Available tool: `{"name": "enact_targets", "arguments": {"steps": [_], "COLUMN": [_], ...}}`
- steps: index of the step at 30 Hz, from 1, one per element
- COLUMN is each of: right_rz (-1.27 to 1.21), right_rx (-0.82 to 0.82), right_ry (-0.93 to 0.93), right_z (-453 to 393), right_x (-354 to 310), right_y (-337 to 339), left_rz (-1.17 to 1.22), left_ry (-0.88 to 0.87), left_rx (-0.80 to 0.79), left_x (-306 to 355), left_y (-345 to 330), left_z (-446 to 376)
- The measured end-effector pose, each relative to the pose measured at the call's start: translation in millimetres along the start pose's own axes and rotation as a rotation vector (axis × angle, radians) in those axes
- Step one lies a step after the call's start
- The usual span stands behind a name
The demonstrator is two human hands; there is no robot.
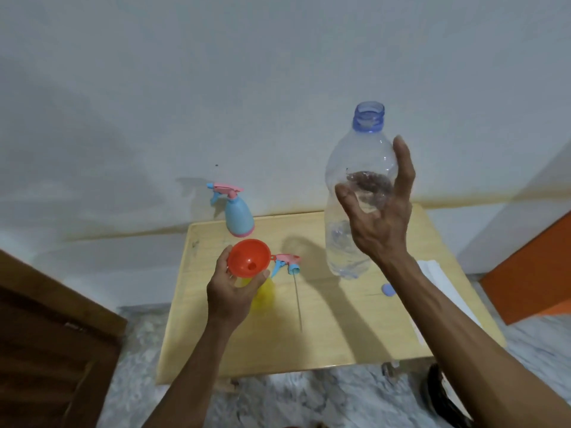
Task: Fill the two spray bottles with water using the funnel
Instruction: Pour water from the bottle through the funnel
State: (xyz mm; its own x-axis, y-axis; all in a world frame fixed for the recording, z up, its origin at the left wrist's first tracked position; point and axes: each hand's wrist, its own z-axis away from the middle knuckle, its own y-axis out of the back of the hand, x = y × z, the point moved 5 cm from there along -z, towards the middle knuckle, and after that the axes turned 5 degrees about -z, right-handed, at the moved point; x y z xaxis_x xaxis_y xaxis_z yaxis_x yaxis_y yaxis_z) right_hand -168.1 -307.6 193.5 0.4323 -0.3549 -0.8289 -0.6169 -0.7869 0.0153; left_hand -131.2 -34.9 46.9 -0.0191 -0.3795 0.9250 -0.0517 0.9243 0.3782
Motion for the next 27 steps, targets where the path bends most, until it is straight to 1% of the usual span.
{"name": "enact_targets", "arguments": {"steps": [4,7,11,16,21,27], "right_rz": [0.111,0.232,0.374,0.563,0.687,0.803], "right_rx": [-0.246,-0.459,-0.680,-0.872,-1.081,-1.237], "right_ry": [0.051,0.068,0.092,0.098,0.080,0.093], "right_z": [-18.0,-25.6,-29.7,-28.3,-14.4,-0.3], "right_x": [-17.3,-17.6,-11.6,2.5,20.7,38.5], "right_y": [-26.4,-42.5,-60.4,-69.3,-70.6,-65.6], "left_rz": [0.047,0.033,0.015,0.013,-0.001,-0.029], "left_ry": [-0.004,0.006,-0.005,-0.034,-0.004,0.023], "left_rx": [-0.031,-0.047,-0.054,-0.079,-0.108,-0.122], "left_x": [-2.3,-3.5,-5.4,-4.8,-6.0,-3.7], "left_y": [0.5,2.2,6.3,6.3,5.0,5.5], "left_z": [-1.1,-3.2,-5.3,-6.1,-8.2,-8.3]}}
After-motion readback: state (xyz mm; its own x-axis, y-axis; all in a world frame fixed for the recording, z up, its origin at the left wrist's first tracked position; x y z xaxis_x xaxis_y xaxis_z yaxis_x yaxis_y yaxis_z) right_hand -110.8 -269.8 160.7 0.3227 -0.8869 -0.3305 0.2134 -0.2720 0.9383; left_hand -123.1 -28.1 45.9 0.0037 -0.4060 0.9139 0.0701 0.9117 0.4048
